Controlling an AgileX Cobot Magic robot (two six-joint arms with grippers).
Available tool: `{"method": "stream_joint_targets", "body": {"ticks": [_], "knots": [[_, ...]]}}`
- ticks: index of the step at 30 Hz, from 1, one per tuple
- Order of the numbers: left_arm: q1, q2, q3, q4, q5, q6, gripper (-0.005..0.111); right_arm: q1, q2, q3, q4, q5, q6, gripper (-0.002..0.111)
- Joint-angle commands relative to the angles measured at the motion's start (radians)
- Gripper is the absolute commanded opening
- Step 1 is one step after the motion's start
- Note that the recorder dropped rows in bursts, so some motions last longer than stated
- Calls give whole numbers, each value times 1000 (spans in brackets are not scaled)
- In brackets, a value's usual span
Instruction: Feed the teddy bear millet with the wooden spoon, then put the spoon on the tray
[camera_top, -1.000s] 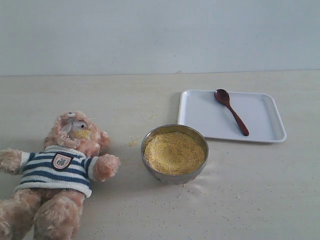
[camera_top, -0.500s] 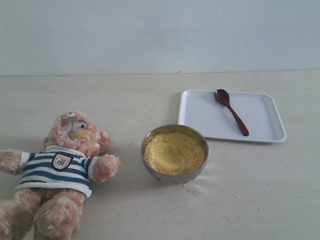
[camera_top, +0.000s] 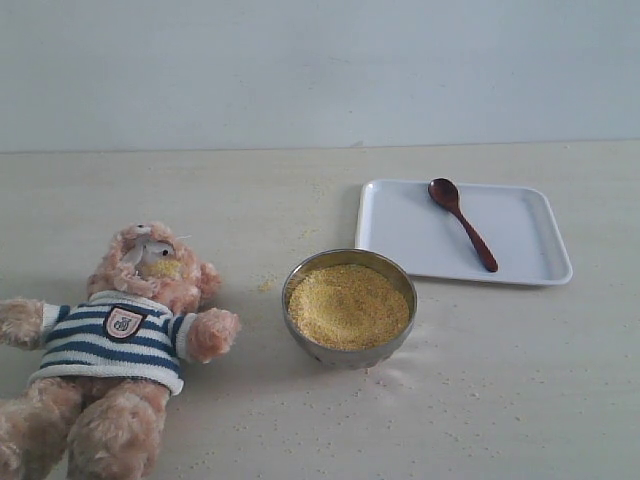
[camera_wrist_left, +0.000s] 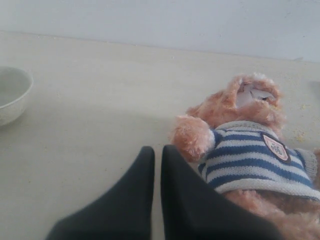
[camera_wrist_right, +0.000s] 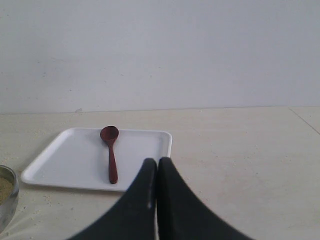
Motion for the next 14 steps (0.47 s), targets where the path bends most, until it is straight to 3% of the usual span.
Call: {"method": "stream_joint_targets", "body": {"ticks": [1,14], "knots": [[-8,-2,-2,6,-2,-2,5,-3,-6,4,-5,-5,0,0],[-8,-2,-2,6,-2,-2,5,-3,-6,4,-3,-5,-3,0]]}}
